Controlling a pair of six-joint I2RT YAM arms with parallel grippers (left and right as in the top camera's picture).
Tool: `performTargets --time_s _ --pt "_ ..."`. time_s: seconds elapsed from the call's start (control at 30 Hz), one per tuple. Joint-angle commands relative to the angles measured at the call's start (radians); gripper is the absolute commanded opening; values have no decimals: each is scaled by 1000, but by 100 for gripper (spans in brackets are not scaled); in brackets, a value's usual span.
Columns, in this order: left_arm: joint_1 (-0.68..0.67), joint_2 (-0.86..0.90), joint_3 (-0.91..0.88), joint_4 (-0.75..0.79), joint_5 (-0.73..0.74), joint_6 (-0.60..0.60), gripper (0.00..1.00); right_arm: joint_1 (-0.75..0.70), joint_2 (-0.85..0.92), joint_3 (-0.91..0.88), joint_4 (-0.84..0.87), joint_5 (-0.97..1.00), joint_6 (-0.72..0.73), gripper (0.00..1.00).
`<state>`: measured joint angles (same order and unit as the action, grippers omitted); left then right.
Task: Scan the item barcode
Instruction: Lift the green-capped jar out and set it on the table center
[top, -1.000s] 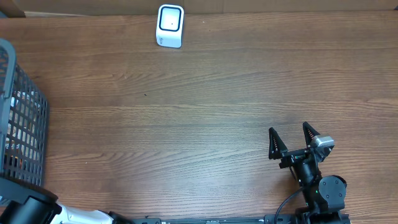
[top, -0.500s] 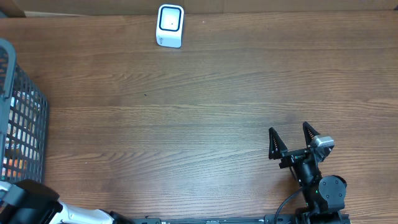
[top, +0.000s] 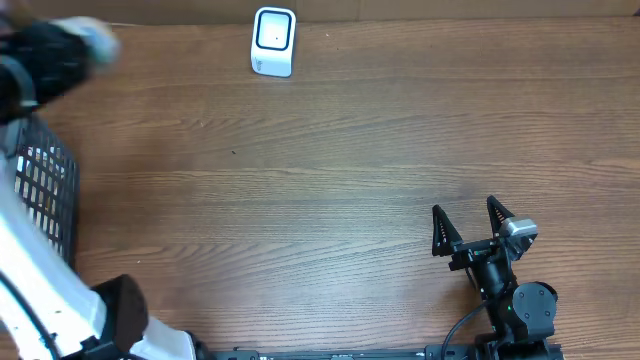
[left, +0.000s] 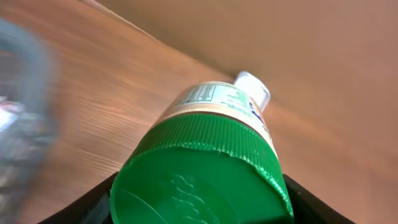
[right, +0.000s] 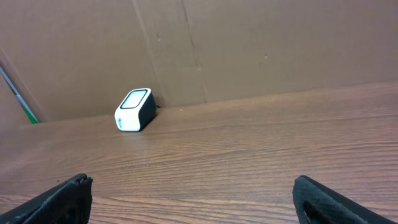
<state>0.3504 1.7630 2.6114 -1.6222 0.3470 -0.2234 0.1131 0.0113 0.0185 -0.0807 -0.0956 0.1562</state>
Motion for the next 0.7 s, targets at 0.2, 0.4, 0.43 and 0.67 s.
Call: performTargets --time_s 0.2,0.4,0.43,0.67 --pt "-495 100 -111 -65 -116 96 41 5 -8 -10 4 12 -4 100" --pt "-696 240 -358 -27 -144 87 38 5 -8 -10 4 12 -4 100" --pt "-710 252 -384 -9 -144 84 38 5 -8 -10 4 12 -4 100" --pt "-790 362 -644 243 -153 35 39 5 -8 -10 4 12 -4 100"
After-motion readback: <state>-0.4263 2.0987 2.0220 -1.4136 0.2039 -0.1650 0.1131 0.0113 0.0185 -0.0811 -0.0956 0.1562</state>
